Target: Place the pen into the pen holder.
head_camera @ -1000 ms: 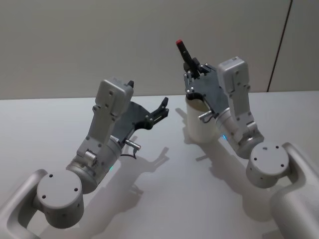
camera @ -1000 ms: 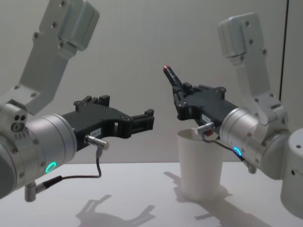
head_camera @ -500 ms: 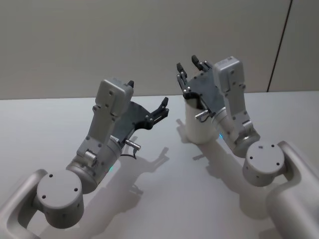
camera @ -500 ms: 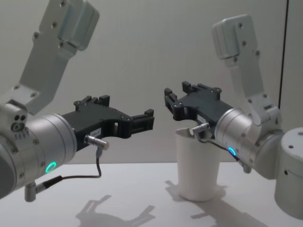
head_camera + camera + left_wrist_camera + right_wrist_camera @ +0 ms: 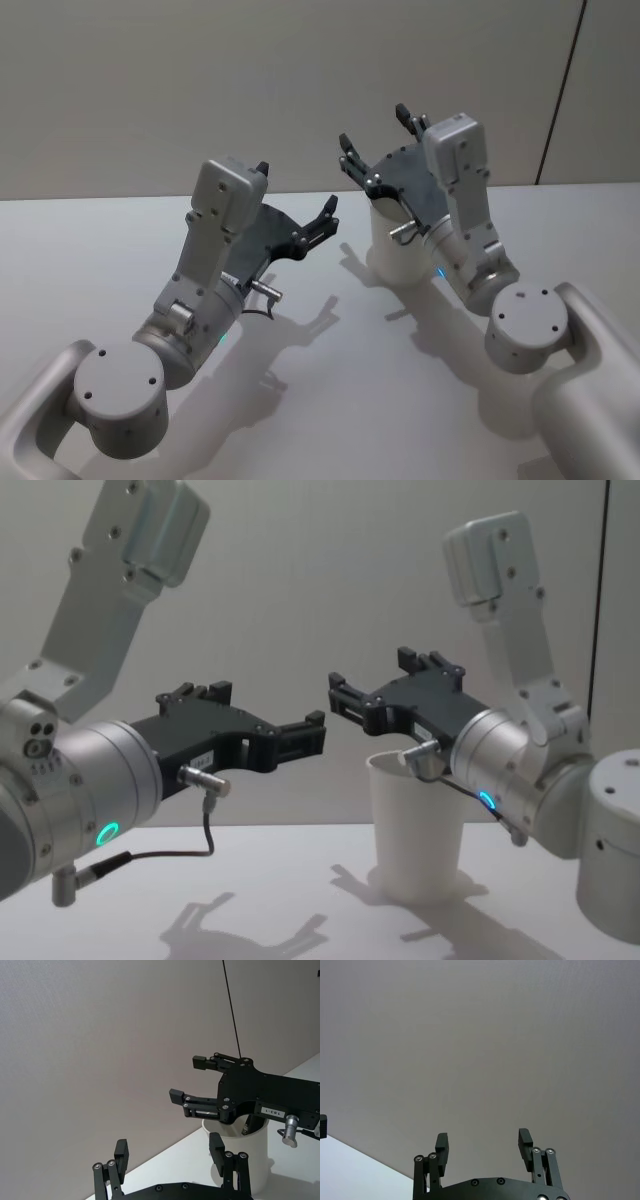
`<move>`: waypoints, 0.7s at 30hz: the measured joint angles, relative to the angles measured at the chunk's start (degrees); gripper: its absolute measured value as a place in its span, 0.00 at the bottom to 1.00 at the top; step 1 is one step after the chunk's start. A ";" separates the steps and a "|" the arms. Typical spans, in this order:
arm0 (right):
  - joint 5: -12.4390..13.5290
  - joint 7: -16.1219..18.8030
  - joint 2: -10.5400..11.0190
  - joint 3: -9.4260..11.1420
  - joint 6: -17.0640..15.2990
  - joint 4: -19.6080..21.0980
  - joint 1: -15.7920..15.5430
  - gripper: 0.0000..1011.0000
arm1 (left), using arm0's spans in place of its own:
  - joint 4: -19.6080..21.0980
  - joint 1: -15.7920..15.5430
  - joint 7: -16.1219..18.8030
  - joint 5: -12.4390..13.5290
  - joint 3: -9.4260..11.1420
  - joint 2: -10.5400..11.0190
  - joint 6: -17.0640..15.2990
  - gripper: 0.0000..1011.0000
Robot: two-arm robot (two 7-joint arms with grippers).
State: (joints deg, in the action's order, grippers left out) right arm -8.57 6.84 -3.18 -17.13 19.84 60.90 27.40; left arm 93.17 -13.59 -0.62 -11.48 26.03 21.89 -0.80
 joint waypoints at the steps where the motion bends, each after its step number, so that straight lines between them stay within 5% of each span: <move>1: 0.00 0.00 -0.01 -0.01 0.00 -0.02 0.02 0.87 | 0.00 0.00 0.00 0.00 0.00 0.00 0.00 0.99; 7: 0.23 0.17 0.05 0.03 -0.08 0.41 -0.11 0.99 | 0.00 0.00 0.00 0.00 0.00 0.00 0.00 0.99; 21: 4.75 1.64 2.33 0.82 -3.66 10.74 -5.08 0.99 | 0.00 0.00 0.00 0.00 0.00 0.00 0.00 0.99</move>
State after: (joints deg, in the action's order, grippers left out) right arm -3.81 8.48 -0.86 -16.31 16.18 71.64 22.32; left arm 93.17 -13.59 -0.62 -11.48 26.03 21.89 -0.80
